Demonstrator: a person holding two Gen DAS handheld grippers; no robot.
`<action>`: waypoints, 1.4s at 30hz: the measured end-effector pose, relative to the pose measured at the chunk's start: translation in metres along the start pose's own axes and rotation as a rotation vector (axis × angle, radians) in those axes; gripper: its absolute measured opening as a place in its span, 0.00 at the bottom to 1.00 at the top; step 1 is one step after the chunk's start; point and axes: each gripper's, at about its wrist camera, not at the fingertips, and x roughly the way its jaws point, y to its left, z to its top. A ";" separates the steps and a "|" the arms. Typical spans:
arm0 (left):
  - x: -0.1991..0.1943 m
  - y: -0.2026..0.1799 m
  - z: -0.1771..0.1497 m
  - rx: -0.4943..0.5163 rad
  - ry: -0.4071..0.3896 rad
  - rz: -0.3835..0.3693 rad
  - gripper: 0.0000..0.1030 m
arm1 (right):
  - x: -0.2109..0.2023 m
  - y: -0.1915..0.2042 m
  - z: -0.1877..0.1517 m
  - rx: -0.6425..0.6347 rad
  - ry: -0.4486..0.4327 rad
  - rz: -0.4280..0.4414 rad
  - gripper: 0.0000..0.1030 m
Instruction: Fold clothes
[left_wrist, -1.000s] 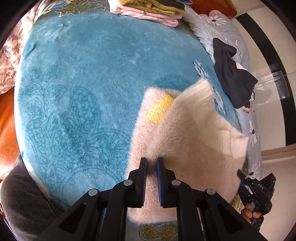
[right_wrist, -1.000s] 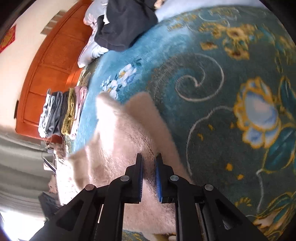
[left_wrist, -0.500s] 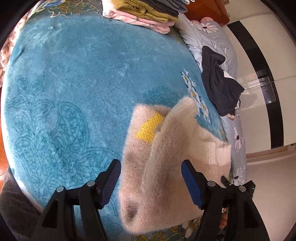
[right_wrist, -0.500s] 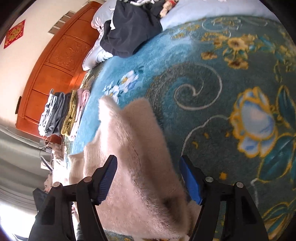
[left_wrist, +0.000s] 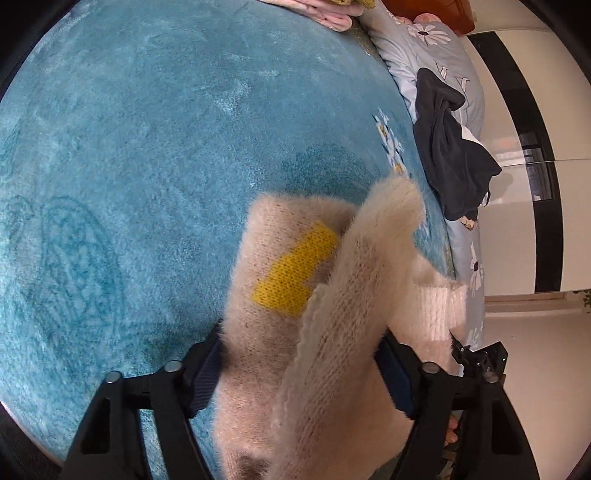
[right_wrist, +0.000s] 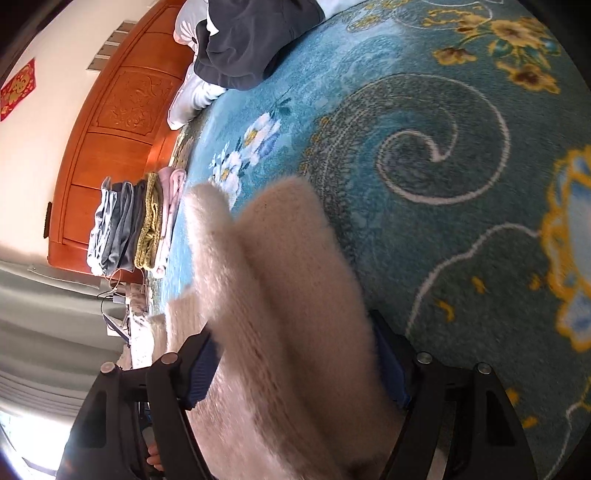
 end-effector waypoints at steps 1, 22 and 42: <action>-0.001 -0.001 -0.001 0.001 -0.007 0.014 0.61 | 0.003 0.003 0.001 -0.001 0.004 -0.010 0.70; -0.174 -0.087 0.029 0.153 -0.298 -0.012 0.33 | -0.027 0.141 0.032 -0.216 0.017 0.135 0.35; -0.299 -0.046 0.303 0.077 -0.610 -0.077 0.34 | 0.087 0.524 0.201 -0.617 0.062 0.335 0.35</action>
